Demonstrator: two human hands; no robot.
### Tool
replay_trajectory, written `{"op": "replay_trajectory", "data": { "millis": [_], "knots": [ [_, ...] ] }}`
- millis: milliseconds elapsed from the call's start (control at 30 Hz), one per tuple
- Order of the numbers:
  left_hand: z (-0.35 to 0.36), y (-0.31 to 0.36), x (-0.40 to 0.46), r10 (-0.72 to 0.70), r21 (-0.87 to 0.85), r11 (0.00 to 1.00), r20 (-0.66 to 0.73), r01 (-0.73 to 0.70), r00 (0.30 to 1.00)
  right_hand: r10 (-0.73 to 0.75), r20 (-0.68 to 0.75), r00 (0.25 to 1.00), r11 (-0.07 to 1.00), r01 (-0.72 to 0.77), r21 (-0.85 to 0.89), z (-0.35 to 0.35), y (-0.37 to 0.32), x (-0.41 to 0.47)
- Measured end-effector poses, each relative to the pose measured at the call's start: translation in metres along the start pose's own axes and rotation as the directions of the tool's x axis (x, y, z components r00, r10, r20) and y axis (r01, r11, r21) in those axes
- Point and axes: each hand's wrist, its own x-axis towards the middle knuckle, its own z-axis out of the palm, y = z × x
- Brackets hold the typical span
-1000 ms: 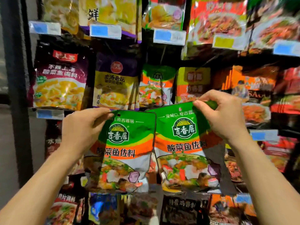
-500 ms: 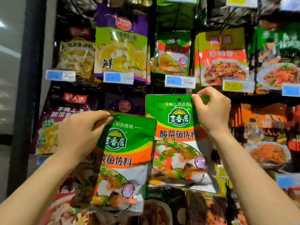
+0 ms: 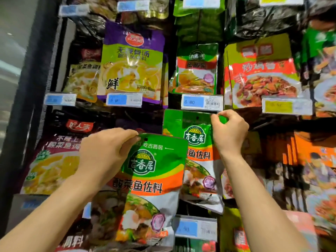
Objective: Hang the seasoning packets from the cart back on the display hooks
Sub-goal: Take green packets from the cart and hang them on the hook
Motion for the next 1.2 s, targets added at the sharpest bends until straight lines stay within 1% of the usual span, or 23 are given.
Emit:
{"op": "replay_trajectory", "data": {
  "millis": [133,233,333,400,433,533,600,667,733,867,933,967,1033,1067,1133,1167,1200],
  "knots": [
    [0.028,0.011,0.007,0.007,-0.05,0.999,0.021,-0.006,1.0,0.083,-0.001,0.997,0.995,-0.083,0.058,0.005,0.009,0.003],
    [0.043,0.018,0.014,0.019,-0.079,0.997,0.015,-0.017,1.0,0.175,0.038,0.984,0.977,-0.179,0.115,0.008,0.015,0.01],
    [0.051,0.027,0.024,0.127,-0.031,0.991,-0.009,-0.128,0.992,0.233,0.06,0.971,0.958,-0.239,0.158,0.012,0.015,0.019],
    [0.056,0.031,0.031,0.209,0.028,0.977,0.004,-0.209,0.978,0.225,0.08,0.971,0.957,-0.236,0.168,0.016,0.013,0.022],
    [0.059,0.031,0.035,0.222,0.043,0.974,0.019,-0.222,0.975,0.215,0.092,0.972,0.96,-0.227,0.162,0.017,0.012,0.023],
    [0.067,0.031,0.044,0.171,0.018,0.985,0.083,-0.173,0.982,0.195,0.112,0.974,0.967,-0.21,0.143,0.022,0.015,0.022],
    [0.074,0.031,0.047,0.146,-0.007,0.989,0.123,-0.146,0.982,0.208,0.136,0.969,0.968,-0.224,0.116,0.024,0.02,0.019],
    [0.081,0.032,0.046,0.132,-0.031,0.991,0.138,-0.129,0.982,0.214,0.15,0.965,0.968,-0.231,0.101,0.024,0.026,0.017],
    [0.085,0.034,0.042,0.117,-0.032,0.993,0.135,-0.113,0.984,0.178,0.179,0.968,0.978,-0.194,0.077,0.023,0.029,0.017],
    [0.086,0.033,0.036,0.088,-0.047,0.995,0.092,-0.084,0.992,0.036,0.259,0.965,0.998,-0.02,-0.067,0.017,0.033,0.016],
    [0.084,0.033,0.035,0.048,-0.077,0.996,0.068,-0.043,0.997,-0.045,0.248,0.968,0.991,0.074,-0.11,0.008,0.036,0.009],
    [0.084,0.033,0.035,0.031,-0.09,0.996,0.057,-0.026,0.998,-0.095,0.211,0.973,0.987,0.12,-0.11,0.001,0.036,0.003],
    [0.084,0.035,0.036,0.011,-0.102,0.995,0.032,-0.008,0.999,-0.207,0.098,0.973,0.974,0.214,-0.069,-0.016,0.032,-0.014],
    [0.083,0.036,0.037,0.001,-0.106,0.994,0.028,0.002,1.0,-0.238,0.061,0.969,0.971,0.24,-0.015,-0.026,0.029,-0.022],
    [0.083,0.04,0.041,-0.02,-0.121,0.992,0.01,0.021,1.0,-0.256,0.073,0.964,0.961,0.246,0.125,-0.04,0.021,-0.036],
    [0.083,0.042,0.043,-0.024,-0.121,0.992,-0.009,0.023,1.0,-0.275,0.099,0.956,0.955,0.261,0.138,-0.044,0.017,-0.041],
    [0.083,0.044,0.047,-0.025,-0.114,0.993,-0.033,0.021,0.999,-0.309,0.121,0.943,0.949,0.298,0.106,-0.046,0.014,-0.046]
  ]
}}
